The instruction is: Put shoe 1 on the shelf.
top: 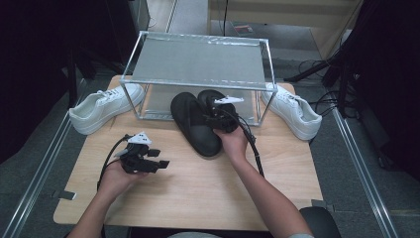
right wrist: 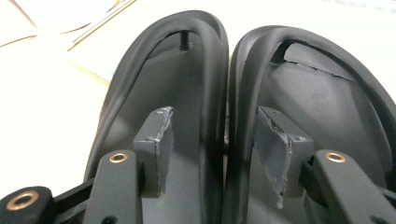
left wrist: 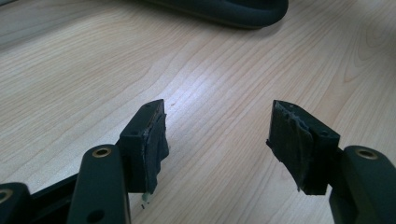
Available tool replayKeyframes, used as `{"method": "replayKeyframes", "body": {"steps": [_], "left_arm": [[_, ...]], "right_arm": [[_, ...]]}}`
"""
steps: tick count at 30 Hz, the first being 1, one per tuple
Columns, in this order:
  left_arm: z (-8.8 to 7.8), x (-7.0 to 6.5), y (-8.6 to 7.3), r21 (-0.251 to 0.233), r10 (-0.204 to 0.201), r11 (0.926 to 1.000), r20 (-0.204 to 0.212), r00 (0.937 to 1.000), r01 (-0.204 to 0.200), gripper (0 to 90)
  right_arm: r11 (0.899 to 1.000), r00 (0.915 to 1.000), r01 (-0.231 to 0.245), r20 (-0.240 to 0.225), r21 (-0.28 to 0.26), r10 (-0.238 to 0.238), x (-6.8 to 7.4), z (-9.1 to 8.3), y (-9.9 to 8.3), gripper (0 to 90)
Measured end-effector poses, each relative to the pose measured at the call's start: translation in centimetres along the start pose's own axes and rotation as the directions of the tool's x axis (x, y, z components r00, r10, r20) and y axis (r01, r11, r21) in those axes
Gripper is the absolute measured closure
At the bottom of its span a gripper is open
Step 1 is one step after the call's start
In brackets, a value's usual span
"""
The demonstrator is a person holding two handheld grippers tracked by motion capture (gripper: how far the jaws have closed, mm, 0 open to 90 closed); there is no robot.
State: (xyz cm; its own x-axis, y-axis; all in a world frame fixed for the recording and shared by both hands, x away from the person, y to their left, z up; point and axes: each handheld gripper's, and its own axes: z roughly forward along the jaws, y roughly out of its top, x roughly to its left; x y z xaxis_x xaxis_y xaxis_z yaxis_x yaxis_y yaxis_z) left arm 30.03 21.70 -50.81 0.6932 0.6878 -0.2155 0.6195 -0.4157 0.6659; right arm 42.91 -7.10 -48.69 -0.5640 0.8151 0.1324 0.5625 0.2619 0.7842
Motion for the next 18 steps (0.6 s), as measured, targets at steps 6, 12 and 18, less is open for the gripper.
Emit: {"method": "replayKeyframes", "body": {"steps": [6,12,18], "left_arm": [[0.1,0.1,0.2,-0.005,-0.001,1.0000,0.000,1.0000,0.001,37.0],[0.1,0.4,0.5,-0.014,-0.007,0.9999,0.005,1.0000,0.007,37.0],[0.0,0.6,1.3,-0.020,-0.023,0.9995,0.001,0.9997,0.023,39.3]], "right_arm": [[1.000,0.9992,0.026,-0.029,-0.010,-0.027,0.5,-1.6,-0.4,48.5],[0.999,0.9967,0.042,-0.069,-0.013,-0.043,0.8,-2.9,-1.1,50.3],[0.999,0.9847,0.036,-0.170,-0.004,-0.037,0.5,-4.1,-2.1,50.7]]}}
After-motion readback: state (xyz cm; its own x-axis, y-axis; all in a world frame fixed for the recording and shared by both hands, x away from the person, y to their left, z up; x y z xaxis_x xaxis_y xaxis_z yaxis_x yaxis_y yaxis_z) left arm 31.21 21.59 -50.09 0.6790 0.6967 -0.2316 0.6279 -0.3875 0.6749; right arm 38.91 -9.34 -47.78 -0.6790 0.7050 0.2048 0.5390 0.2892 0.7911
